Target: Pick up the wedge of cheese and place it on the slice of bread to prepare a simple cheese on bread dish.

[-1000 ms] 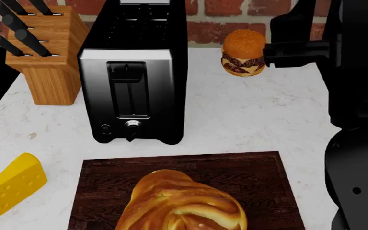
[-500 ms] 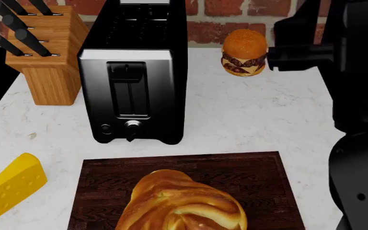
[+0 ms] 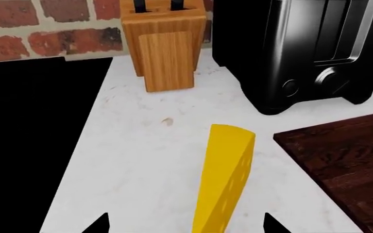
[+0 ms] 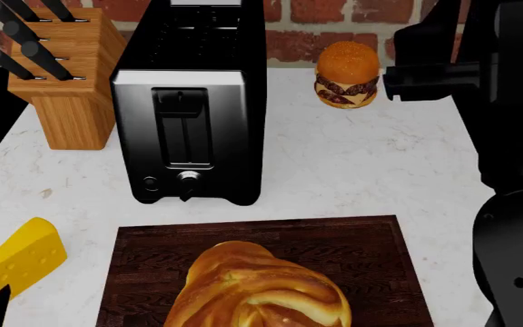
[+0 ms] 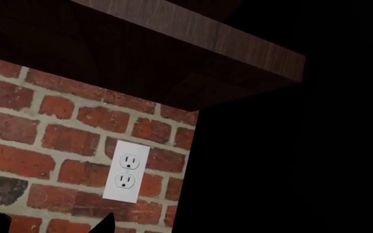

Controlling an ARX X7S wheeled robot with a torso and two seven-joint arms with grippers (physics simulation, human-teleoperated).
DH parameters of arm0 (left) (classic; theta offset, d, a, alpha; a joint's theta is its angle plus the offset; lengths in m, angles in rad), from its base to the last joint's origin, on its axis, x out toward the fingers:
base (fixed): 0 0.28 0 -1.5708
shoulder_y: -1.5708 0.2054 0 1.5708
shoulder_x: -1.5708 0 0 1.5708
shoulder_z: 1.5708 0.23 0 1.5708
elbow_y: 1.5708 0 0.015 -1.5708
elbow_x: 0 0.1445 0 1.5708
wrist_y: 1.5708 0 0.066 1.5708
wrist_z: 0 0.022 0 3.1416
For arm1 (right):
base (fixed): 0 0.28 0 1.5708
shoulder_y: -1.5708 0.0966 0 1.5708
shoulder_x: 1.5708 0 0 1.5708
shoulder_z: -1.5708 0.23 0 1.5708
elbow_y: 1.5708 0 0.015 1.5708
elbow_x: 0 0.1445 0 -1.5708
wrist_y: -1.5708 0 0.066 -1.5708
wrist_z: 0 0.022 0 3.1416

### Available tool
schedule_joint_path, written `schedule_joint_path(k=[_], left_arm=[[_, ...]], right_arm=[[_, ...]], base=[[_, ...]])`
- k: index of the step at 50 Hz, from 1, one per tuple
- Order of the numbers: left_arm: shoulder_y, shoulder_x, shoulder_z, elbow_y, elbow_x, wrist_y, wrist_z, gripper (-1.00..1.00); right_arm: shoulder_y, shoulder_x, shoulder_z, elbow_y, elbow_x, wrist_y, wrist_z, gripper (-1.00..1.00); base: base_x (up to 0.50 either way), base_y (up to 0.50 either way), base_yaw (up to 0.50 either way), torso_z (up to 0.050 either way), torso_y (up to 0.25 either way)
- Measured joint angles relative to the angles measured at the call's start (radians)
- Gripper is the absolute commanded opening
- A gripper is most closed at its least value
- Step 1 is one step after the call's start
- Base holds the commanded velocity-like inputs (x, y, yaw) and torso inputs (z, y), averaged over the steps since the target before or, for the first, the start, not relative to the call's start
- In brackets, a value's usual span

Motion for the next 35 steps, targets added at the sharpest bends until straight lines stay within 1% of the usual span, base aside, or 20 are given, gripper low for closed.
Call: schedule_joint_path(k=[18,35], left_arm=[[-0.012,0.008,0.039,-0.050,0.021,0.040,0.008,1.00],[-0.009,0.005,0.046,-0.044,0.014,0.029,0.005,1.00]], right_arm=[[-0.001,0.003,0.001,0.001,0.001,-0.003,0.002,1.00],[-0.004,0.004,0.002,0.001,0.004,-0.004,0.005,1.00]], base=[[0.00,0.00,0.00,0.000,0.000],[0.00,0.00,0.00,0.000,0.000]])
